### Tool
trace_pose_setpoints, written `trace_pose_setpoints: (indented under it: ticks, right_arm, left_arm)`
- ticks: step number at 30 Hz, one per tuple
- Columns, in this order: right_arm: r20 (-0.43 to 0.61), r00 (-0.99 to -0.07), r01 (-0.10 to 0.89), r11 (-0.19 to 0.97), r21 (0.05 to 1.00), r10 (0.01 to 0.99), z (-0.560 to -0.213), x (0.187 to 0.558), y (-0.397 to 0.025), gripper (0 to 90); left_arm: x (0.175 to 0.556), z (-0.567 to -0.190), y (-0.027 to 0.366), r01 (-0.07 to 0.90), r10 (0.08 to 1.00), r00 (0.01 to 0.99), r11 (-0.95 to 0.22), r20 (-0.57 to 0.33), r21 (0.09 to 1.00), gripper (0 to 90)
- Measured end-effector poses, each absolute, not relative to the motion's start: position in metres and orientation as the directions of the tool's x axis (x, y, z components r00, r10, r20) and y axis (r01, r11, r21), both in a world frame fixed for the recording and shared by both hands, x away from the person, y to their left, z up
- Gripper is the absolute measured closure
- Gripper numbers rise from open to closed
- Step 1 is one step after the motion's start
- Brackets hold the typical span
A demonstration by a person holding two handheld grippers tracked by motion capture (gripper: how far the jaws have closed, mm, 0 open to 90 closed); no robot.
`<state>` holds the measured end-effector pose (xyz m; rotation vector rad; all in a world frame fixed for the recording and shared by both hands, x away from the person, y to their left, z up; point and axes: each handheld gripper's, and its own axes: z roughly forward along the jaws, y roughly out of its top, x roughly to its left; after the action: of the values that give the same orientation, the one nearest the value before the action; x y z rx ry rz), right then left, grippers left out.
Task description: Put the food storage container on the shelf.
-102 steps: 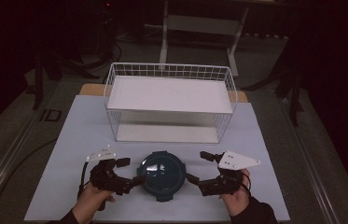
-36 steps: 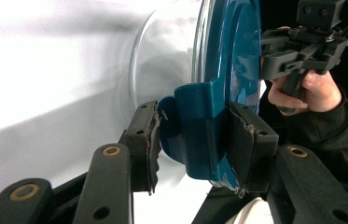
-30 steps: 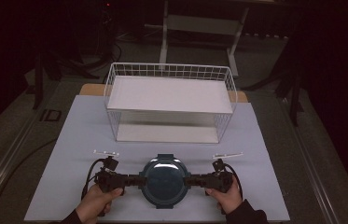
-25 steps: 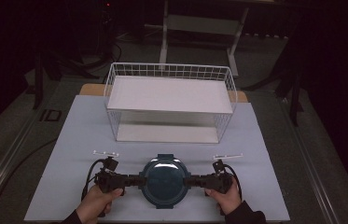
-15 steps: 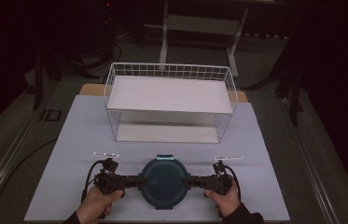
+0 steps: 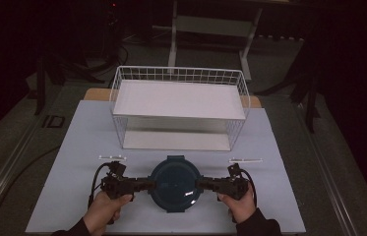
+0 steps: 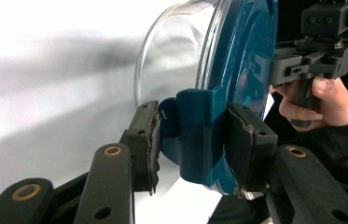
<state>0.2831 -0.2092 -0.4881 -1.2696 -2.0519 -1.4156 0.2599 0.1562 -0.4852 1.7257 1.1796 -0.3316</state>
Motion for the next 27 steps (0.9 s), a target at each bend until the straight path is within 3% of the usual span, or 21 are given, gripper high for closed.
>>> trace_pose_setpoints:
  ticks: [15,27]
  right_arm:
    - [0.628,-0.597,0.754,0.079,0.653,0.499,-0.462,0.311,-0.216,55.9]
    - [0.567,-0.633,0.699,0.072,0.712,0.527,-0.467,0.345,-0.229,55.7]
  left_arm:
    - [0.293,-0.463,0.147,0.748,0.563,0.564,-0.038,-0.604,0.663,57.1]
    - [0.332,-0.476,0.133,0.677,0.560,0.621,-0.031,-0.548,0.735,57.0]
